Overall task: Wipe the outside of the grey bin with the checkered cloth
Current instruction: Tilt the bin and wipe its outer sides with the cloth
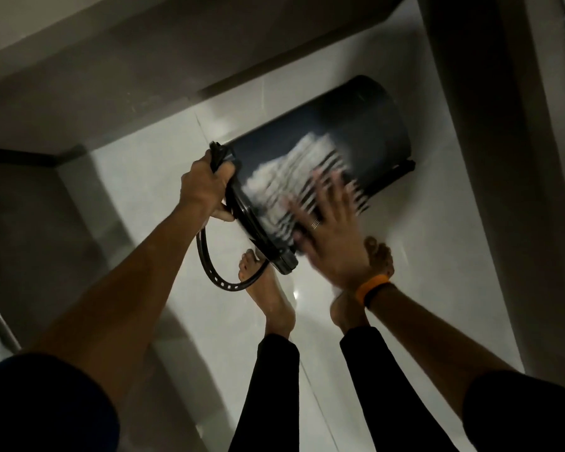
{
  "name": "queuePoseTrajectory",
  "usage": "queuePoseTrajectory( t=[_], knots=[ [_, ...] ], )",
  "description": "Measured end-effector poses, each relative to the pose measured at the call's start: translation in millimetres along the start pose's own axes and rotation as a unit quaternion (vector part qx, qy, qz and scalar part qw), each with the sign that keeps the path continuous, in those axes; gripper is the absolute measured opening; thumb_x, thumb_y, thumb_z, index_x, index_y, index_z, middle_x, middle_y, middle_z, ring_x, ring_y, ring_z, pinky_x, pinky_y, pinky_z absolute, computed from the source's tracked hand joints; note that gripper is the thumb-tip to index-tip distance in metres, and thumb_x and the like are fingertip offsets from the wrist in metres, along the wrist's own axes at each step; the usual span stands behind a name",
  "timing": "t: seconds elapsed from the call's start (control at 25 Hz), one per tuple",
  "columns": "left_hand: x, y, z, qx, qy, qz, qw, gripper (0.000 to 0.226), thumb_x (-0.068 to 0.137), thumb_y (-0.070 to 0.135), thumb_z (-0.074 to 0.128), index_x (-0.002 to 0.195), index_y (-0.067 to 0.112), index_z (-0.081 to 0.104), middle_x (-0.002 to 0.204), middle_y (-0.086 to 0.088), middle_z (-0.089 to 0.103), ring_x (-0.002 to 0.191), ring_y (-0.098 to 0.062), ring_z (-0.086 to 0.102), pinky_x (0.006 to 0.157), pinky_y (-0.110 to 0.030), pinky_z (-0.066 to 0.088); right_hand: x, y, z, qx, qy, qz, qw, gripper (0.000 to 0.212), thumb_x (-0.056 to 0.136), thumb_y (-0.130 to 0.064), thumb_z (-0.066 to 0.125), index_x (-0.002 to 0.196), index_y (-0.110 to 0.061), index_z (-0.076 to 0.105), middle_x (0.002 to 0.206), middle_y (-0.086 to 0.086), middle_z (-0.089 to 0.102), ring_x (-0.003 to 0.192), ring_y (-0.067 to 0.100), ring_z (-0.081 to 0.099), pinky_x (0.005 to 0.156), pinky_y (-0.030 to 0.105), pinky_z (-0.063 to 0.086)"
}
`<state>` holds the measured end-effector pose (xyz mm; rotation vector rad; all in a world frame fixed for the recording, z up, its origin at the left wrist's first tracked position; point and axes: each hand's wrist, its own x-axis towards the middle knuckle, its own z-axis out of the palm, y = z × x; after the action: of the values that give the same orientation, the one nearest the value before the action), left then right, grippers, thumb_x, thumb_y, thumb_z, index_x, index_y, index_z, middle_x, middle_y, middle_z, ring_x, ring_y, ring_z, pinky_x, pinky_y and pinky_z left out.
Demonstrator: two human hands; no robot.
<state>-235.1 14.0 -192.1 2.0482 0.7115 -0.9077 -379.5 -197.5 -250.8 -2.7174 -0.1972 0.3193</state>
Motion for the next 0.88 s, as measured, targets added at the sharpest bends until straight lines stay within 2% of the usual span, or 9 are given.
queuePoseTrajectory(
  t=[0.12, 0.2, 0.28, 0.4, 0.48, 0.56, 0.72, 0.8, 0.88],
  knots=[
    [0.1, 2.6, -1.7, -0.002, -0.024, 0.001, 1.0, 0.038, 0.098, 0.034, 0.057, 0.131, 0.016, 0.059, 0.108, -0.012, 0.064, 0.06, -0.032, 0.073, 0.043, -0.047, 0.06, -20.7, 10.2, 4.2, -0.012, -0.032, -0.087, 0.996, 0.051, 0.111, -0.049, 0.026, 0.161, -0.046, 0.019, 0.176, 0.01, 0.007, 0.163, 0.036, -0.004, 0.134, 0.052, -0.003],
    [-2.3, 2.8, -0.2, 0.003, -0.035, 0.017, 0.999, 0.038, 0.097, 0.033, 0.059, 0.13, 0.015, 0.06, 0.107, -0.011, 0.066, 0.063, -0.035, 0.074, 0.047, -0.049, 0.061, -10.8, 44.2, -8.9, 0.04, 0.001, 0.051, 0.998, 0.064, 0.101, -0.048, 0.043, 0.161, -0.043, 0.021, 0.176, 0.011, 0.006, 0.162, 0.036, -0.003, 0.134, 0.049, -0.005],
    [-7.7, 2.2, 1.2, -0.001, -0.03, 0.022, 0.999, 0.037, 0.096, 0.032, 0.061, 0.129, 0.014, 0.061, 0.107, -0.012, 0.066, 0.066, -0.037, 0.074, 0.05, -0.051, 0.062, 6.7, 68.8, -27.5, 0.142, 0.037, 0.22, 0.964, 0.073, 0.092, -0.042, 0.05, 0.16, -0.038, 0.024, 0.176, 0.011, 0.002, 0.163, 0.036, -0.004, 0.133, 0.057, 0.003],
    [-17.7, 12.3, 4.2, -0.038, -0.02, 0.01, 0.999, 0.04, 0.092, 0.028, 0.068, 0.13, 0.014, 0.062, 0.111, -0.014, 0.067, 0.068, -0.035, 0.074, 0.06, -0.054, 0.064, 32.7, 73.6, -42.4, 0.268, 0.113, 0.286, 0.913, 0.066, 0.094, -0.018, 0.057, 0.156, -0.025, 0.036, 0.175, 0.012, 0.008, 0.163, 0.035, 0.009, 0.131, 0.057, 0.024],
    [-31.9, 22.6, 5.6, -0.025, 0.029, 0.044, 0.998, 0.046, 0.085, 0.025, 0.075, 0.128, 0.017, 0.063, 0.11, -0.014, 0.072, 0.074, -0.034, 0.074, 0.07, -0.049, 0.065, 41.5, 57.8, -47.2, 0.361, 0.133, 0.349, 0.854, 0.066, 0.097, -0.002, 0.056, 0.156, -0.02, 0.034, 0.168, 0.01, 0.032, 0.152, 0.031, 0.04, 0.121, 0.051, 0.044],
    [-52.7, 28.3, 10.4, 0.074, 0.119, 0.116, 0.983, 0.068, 0.08, 0.023, 0.076, 0.143, 0.021, 0.051, 0.116, -0.013, 0.072, 0.093, -0.034, 0.071, 0.084, -0.04, 0.06, 42.9, 35.3, -46.0, 0.434, 0.159, 0.44, 0.77, 0.064, 0.098, 0.003, 0.053, 0.156, -0.015, 0.033, 0.152, 0.014, 0.055, 0.134, 0.033, 0.059, 0.113, 0.051, 0.05],
    [-110.6, 22.4, 36.5, 0.268, 0.248, 0.186, 0.912, 0.096, 0.084, 0.019, 0.068, 0.159, 0.036, 0.012, 0.161, -0.017, 0.034, 0.118, -0.044, 0.062, 0.085, -0.052, 0.056, 45.4, -15.3, -45.4, 0.639, 0.16, 0.499, 0.564, 0.06, 0.093, 0.018, 0.048, 0.146, -0.008, 0.041, 0.147, 0.025, 0.054, 0.13, 0.042, 0.059, 0.104, 0.057, 0.054],
    [-135.0, 13.1, 54.8, 0.307, 0.276, 0.197, 0.889, 0.093, 0.086, 0.015, 0.07, 0.158, 0.04, 0.016, 0.167, -0.015, 0.022, 0.138, -0.046, 0.046, 0.081, -0.056, 0.059, 45.0, -34.4, -48.9, 0.678, 0.089, 0.491, 0.539, 0.056, 0.096, 0.013, 0.048, 0.144, -0.016, 0.043, 0.144, 0.024, 0.057, 0.119, 0.038, 0.062, 0.083, 0.041, 0.058],
    [-154.3, -0.5, 74.5, 0.323, 0.265, 0.239, 0.877, 0.088, 0.085, 0.017, 0.073, 0.156, 0.039, 0.027, 0.166, -0.013, 0.025, 0.148, -0.043, 0.031, 0.091, -0.058, 0.057, 41.1, -38.0, -49.6, 0.674, 0.036, 0.479, 0.561, 0.051, 0.098, 0.009, 0.049, 0.137, -0.025, 0.046, 0.14, 0.024, 0.061, 0.121, 0.04, 0.065, 0.085, 0.038, 0.058]
  ],
)
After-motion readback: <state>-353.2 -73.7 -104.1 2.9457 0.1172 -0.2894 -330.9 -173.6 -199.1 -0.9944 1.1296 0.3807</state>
